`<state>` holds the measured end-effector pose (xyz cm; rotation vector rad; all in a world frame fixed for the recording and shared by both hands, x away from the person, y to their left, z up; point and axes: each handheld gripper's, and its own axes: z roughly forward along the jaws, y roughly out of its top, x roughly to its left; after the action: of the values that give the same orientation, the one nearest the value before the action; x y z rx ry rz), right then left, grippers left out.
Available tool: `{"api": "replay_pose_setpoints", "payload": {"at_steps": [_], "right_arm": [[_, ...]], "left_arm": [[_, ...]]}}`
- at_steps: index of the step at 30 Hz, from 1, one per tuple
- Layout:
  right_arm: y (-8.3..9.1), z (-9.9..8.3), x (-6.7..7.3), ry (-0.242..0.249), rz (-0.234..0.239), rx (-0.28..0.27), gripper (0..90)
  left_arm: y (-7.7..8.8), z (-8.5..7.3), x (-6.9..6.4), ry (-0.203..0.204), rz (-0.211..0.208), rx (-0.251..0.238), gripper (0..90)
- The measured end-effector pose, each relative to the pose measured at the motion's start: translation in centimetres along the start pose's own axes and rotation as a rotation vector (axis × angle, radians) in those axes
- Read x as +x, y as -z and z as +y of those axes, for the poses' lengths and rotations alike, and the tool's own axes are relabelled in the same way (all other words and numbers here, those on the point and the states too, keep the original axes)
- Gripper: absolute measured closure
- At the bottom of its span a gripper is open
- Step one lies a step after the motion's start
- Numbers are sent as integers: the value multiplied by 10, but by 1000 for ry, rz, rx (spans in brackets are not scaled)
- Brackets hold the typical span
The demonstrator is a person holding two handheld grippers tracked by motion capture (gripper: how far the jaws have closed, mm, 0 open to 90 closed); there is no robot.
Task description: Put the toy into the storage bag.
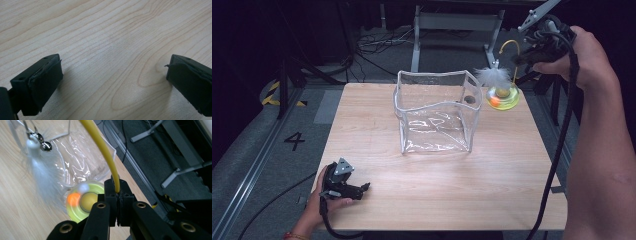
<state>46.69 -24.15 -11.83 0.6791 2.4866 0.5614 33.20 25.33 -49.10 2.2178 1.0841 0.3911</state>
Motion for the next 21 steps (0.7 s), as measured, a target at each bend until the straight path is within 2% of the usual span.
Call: {"api": "replay_pose_setpoints", "payload": {"at_steps": [1,4,5,10,14,21], "right_arm": [[-1,5,0,5,-10,4,885],[-2,16,1,16,-1,-15,885],[-4,20,2,13,-7,-18,885],[-17,40,7,34,8,-24,885],[-20,47,7,35,15,-36,885],[-40,61,10,51,38,-49,884]], "left_arm": [[0,0,-1,16,-10,6,9],[0,-1,-1,2,0,-2,16],[1,-1,-1,14,-6,3,16],[1,-1,-1,4,2,1,16],[1,-1,-1,5,4,-1,17],[1,-1,-1,9,1,-1,17]]}}
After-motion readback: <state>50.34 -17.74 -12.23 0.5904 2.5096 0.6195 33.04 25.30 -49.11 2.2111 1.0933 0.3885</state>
